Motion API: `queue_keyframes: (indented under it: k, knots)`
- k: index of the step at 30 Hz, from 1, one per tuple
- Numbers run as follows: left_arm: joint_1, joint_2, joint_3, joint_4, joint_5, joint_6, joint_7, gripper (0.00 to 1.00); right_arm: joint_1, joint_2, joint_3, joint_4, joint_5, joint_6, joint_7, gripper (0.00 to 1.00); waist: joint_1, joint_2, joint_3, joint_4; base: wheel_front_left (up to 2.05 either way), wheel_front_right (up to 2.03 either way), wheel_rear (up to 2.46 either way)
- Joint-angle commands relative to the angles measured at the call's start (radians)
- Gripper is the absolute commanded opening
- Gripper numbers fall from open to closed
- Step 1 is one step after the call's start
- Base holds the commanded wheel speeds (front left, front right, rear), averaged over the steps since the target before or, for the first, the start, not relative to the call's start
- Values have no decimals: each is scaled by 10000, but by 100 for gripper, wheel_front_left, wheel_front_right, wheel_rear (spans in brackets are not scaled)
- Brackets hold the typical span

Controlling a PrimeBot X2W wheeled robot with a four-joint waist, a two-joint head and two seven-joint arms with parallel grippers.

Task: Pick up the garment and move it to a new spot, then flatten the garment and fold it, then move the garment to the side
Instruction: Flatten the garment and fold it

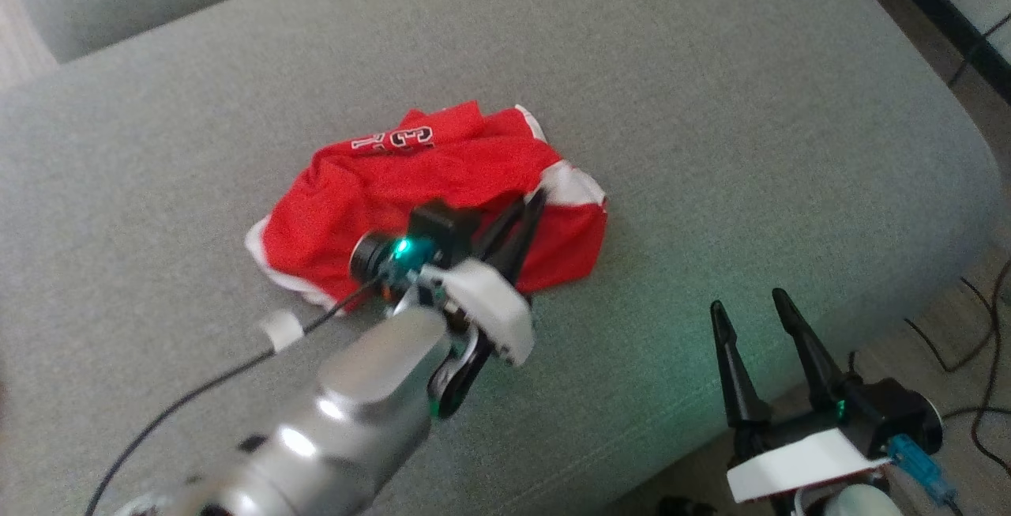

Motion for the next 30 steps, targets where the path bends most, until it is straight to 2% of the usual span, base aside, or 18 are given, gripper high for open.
queue_keyframes:
  k: [1,6,10,13,16,22,27,30]
  knots:
    - [-1109,-22,10,-565,-87,-49,-193,0,-193,-76,169,-199,-58,67,-38,100,0,0,-402,122,0,0,0]
    - [-2561,-22,-254,-919,-65,16,-313,0,-20,-76,278,-150,-316,67,-38,100,0,0,-1186,268,0,0,0]
    - [-3835,-22,-160,-993,-136,0,-398,0,329,-76,397,-92,-599,67,-38,100,0,0,-1939,679,0,0,0]
    - [-4415,-21,2,-917,15,-107,-443,0,515,-76,314,-160,-725,67,-38,100,0,0,-2209,1209,0,0,0]
    - [-4424,125,158,-934,-40,-433,-456,0,599,-76,145,-276,-765,67,-38,100,0,0,-2222,1930,0,0,0]
    - [-3008,1271,-290,-1332,-265,-750,-89,0,663,-76,-167,-443,-761,67,-38,100,0,0,-1873,3400,0,0,0]
    - [-1361,2527,-725,-1554,-354,-602,76,0,524,-76,-271,-505,-773,67,-38,100,0,0,-1441,4239,0,0,0]
    - [-795,3016,-803,-1652,-373,-501,4,0,336,-76,-375,-506,-683,67,-38,100,0,0,-1257,4581,0,0,0]
